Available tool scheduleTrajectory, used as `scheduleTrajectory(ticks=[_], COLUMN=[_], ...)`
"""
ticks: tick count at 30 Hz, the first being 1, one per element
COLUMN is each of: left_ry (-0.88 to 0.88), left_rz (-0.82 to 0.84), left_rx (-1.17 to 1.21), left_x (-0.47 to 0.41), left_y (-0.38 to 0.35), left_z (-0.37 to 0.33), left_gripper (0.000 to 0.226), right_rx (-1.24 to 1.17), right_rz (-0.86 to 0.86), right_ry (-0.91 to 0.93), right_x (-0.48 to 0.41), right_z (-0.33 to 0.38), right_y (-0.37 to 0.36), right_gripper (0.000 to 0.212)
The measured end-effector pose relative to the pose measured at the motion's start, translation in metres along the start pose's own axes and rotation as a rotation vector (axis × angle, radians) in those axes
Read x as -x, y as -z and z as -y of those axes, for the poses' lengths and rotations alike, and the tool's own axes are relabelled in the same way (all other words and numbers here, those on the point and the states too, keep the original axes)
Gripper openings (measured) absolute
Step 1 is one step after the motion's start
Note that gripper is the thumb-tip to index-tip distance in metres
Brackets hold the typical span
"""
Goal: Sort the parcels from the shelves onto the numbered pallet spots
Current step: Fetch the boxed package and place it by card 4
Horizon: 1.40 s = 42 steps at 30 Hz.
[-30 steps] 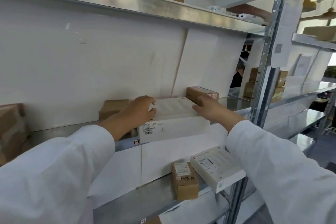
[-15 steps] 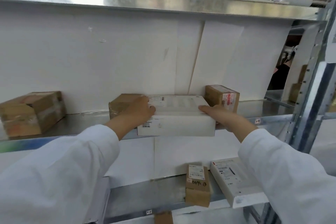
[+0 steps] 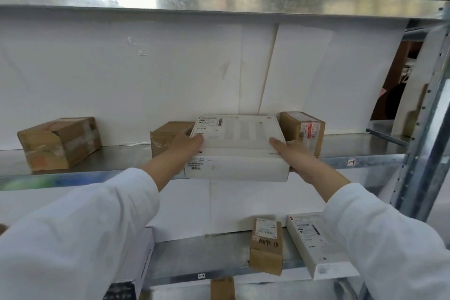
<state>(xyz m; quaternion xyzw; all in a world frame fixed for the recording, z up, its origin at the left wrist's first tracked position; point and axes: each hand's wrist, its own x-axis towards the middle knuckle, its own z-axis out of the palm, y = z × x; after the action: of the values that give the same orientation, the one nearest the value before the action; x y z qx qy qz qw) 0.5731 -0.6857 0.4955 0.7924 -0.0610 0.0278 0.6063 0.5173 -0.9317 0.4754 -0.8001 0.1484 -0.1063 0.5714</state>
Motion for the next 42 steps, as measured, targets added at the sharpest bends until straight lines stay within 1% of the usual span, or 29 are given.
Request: scheduleTrajectory(ticks=[2,4,6,8,12,15,17,20,25,28,32,36,42], left_ry=[0.013,-0.021,-0.069,-0.112,-0.255,-0.279,-0.236,-0.171,-0.128,-0.056,0.029,0.103,0.191], left_rz=[-0.037,-0.050,-0.058,-0.109,-0.228,-0.335,-0.403,-0.495,-0.730,-0.838,-0.939,-1.049,-1.243], left_rx=[0.110,0.215,0.288,0.332,0.414,0.429,0.440,0.421,0.415,0.405,0.351,0.349,0.376], left_x=[0.012,0.026,0.042,0.057,0.092,0.118,0.129,0.147,0.193,0.224,0.274,0.331,0.402], left_y=[0.002,0.006,0.013,0.024,0.050,0.069,0.086,0.123,0.184,0.214,0.250,0.288,0.345], left_z=[-0.001,0.002,0.007,0.013,0.027,0.050,0.069,0.094,0.132,0.152,0.177,0.203,0.233], left_gripper=[0.015,0.014,0.016,0.017,0.022,0.024,0.023,0.022,0.035,0.041,0.038,0.037,0.036], right_rx=[-0.030,-0.055,-0.059,-0.075,-0.117,-0.135,-0.133,-0.141,-0.197,-0.256,-0.299,-0.254,-0.187], right_rz=[-0.030,-0.052,-0.063,-0.036,0.080,0.111,0.138,0.230,0.442,0.581,0.789,0.941,1.139], right_ry=[0.073,0.165,0.268,0.347,0.397,0.432,0.456,0.493,0.539,0.521,0.458,0.423,0.344], right_x=[0.013,0.028,0.040,0.053,0.077,0.091,0.100,0.110,0.135,0.151,0.179,0.218,0.284], right_z=[0.005,0.008,0.010,0.008,-0.003,-0.009,-0.007,-0.005,-0.005,-0.008,-0.010,-0.010,-0.013], right_y=[0.001,0.001,-0.001,-0.004,-0.027,-0.060,-0.084,-0.124,-0.207,-0.256,-0.315,-0.377,-0.460], right_gripper=[0.036,0.027,0.023,0.026,0.042,0.044,0.045,0.049,0.058,0.060,0.065,0.069,0.067])
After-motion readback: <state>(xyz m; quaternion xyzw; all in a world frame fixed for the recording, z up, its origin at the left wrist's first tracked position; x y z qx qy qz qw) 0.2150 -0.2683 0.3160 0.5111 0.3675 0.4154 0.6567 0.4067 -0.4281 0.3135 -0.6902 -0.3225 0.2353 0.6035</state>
